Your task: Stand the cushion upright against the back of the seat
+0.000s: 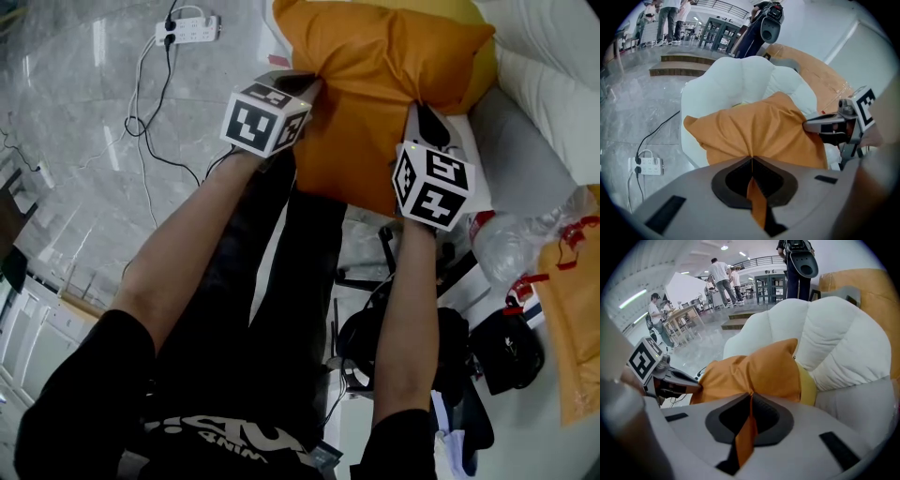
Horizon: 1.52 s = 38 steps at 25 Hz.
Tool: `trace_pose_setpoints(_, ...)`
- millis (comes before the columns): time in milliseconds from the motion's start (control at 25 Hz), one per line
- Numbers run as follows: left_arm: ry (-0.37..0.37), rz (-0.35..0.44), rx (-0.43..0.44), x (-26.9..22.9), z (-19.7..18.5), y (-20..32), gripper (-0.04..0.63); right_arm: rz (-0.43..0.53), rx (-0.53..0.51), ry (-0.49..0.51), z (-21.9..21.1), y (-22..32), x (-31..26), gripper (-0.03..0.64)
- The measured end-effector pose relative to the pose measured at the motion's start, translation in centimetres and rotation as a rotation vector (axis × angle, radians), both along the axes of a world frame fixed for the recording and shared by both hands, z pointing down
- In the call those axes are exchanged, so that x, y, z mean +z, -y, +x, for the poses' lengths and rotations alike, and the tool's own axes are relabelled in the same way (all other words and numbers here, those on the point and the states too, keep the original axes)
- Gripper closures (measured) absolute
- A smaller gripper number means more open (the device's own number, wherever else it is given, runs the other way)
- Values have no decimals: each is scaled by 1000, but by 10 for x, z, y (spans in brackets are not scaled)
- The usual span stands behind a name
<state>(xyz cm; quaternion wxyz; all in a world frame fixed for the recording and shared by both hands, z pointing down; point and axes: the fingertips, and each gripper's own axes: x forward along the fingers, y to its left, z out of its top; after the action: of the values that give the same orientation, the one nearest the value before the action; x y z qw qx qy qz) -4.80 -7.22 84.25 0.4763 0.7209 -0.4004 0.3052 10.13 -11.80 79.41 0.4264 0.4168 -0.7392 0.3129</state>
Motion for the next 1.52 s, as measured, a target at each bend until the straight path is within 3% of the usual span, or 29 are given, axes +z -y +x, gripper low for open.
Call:
trace_pose_setpoints(600, 31, 101, 212, -88, 38, 3, 584, 100, 180, 132, 51, -21, -74, 584)
trace_pose_setpoints(760, 46, 166, 294, -115, 55, 13, 584, 145, 266, 161, 74, -26, -94, 586)
trace_pose_setpoints(1040, 64, 308, 350, -164, 81, 52, 584, 233, 384, 223, 102, -18, -130, 588)
trace_pose_setpoints(1520, 79, 555, 450, -253, 136, 167, 584, 399, 491, 281, 147, 58, -198, 588)
